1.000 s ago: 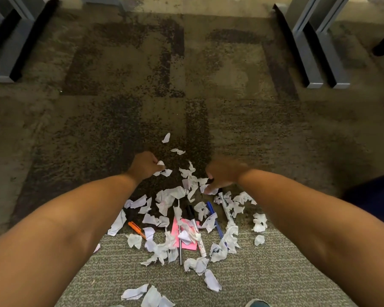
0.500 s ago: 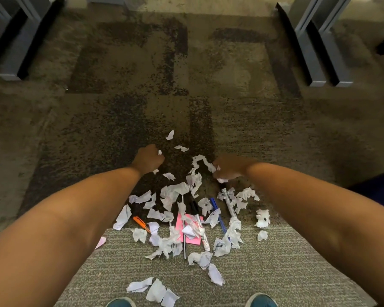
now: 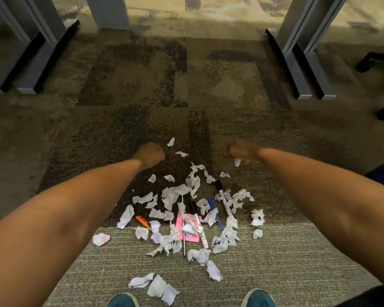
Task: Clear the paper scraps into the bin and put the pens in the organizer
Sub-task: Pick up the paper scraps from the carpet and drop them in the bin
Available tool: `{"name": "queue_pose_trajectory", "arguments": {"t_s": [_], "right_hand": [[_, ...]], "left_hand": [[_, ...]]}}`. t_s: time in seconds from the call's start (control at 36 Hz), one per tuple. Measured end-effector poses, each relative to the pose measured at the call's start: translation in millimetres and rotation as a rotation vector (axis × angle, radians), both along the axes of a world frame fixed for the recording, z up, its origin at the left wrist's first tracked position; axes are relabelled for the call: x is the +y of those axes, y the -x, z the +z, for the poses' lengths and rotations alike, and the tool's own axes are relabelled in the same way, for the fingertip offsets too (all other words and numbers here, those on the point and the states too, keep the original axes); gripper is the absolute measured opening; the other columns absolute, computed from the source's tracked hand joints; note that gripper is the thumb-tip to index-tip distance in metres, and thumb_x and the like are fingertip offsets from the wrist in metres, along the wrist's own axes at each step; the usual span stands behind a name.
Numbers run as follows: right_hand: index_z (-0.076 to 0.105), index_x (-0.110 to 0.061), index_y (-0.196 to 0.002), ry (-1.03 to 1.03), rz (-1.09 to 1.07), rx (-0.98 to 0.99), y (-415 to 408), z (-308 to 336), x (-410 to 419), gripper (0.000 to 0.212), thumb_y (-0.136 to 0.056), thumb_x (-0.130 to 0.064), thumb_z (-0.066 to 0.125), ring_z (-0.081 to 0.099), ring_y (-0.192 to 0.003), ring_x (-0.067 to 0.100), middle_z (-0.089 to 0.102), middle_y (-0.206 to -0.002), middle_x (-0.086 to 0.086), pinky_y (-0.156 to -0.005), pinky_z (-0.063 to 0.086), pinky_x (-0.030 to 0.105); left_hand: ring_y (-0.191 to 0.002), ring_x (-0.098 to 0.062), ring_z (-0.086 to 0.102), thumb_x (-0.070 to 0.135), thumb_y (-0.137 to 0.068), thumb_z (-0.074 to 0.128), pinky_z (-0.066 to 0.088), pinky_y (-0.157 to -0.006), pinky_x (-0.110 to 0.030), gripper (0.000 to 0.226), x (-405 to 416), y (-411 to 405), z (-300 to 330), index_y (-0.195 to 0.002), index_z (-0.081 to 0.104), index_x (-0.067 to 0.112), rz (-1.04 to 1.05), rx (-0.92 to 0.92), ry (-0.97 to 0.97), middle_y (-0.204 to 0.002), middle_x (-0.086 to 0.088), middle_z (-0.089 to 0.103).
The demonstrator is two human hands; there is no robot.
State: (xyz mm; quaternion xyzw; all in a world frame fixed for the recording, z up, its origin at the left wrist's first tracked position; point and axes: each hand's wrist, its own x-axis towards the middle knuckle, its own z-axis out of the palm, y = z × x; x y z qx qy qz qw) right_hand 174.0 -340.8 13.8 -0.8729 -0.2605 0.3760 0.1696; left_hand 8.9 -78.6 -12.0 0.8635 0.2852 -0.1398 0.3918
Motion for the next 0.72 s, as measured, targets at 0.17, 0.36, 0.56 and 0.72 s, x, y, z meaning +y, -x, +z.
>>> {"name": "queue_pose_trajectory", "arguments": {"t_s": [0.17, 0.36, 0.56, 0.72], "right_hand": [[0.061, -0.005, -0.087, 0.055, 0.098, -0.153, 2.9, -4.8, 2.1, 0.019, -0.092, -0.021, 0.051, 0.061, -0.079, 0.033, 0.065, -0.086, 0.014, -0.063, 0.050, 0.037], [0.061, -0.012, -0.097, 0.137, 0.269, -0.238, 8.3, -32.6, 18.8, 0.021, -0.092, -0.032, 0.062, 0.059, -0.088, 0.023, 0.062, -0.097, 0.003, -0.065, 0.045, 0.030], [0.051, -0.017, -0.122, 0.186, 0.384, -0.220, 16.5, -65.9, 38.2, 0.050, -0.087, -0.047, 0.070, 0.057, -0.094, 0.024, 0.062, -0.116, 0.009, -0.074, 0.047, 0.033], [0.054, -0.010, -0.130, 0.279, 0.541, -0.319, 31.1, -81.7, 47.8, 0.062, -0.086, -0.051, 0.068, 0.060, -0.111, 0.030, 0.063, -0.123, 0.012, -0.086, 0.050, 0.038]], "left_hand": [[-0.090, -0.018, 0.059, 0.016, -0.084, 0.063, 0.040, -0.076, -0.025, 0.011, -4.2, 2.4, -12.0, -0.087, 0.070, 0.007, -0.016, -0.022, -0.042, -0.098, -0.007, 0.068], [-0.103, -0.019, 0.061, 0.019, -0.079, 0.077, 0.045, -0.087, -0.027, 0.019, -7.9, 5.2, -31.5, -0.096, 0.072, 0.010, -0.142, 0.014, -0.034, -0.109, -0.004, 0.067], [-0.097, -0.022, 0.062, 0.026, -0.074, 0.083, 0.049, -0.084, -0.033, 0.036, -8.0, 5.5, -54.4, -0.102, 0.068, 0.010, -0.174, 0.046, -0.022, -0.104, -0.009, 0.065], [-0.092, -0.019, 0.060, 0.027, -0.071, 0.086, 0.046, -0.074, -0.027, 0.038, -13.5, 6.7, -74.0, -0.099, 0.066, 0.012, -0.193, 0.045, -0.067, -0.098, -0.004, 0.062]]}}
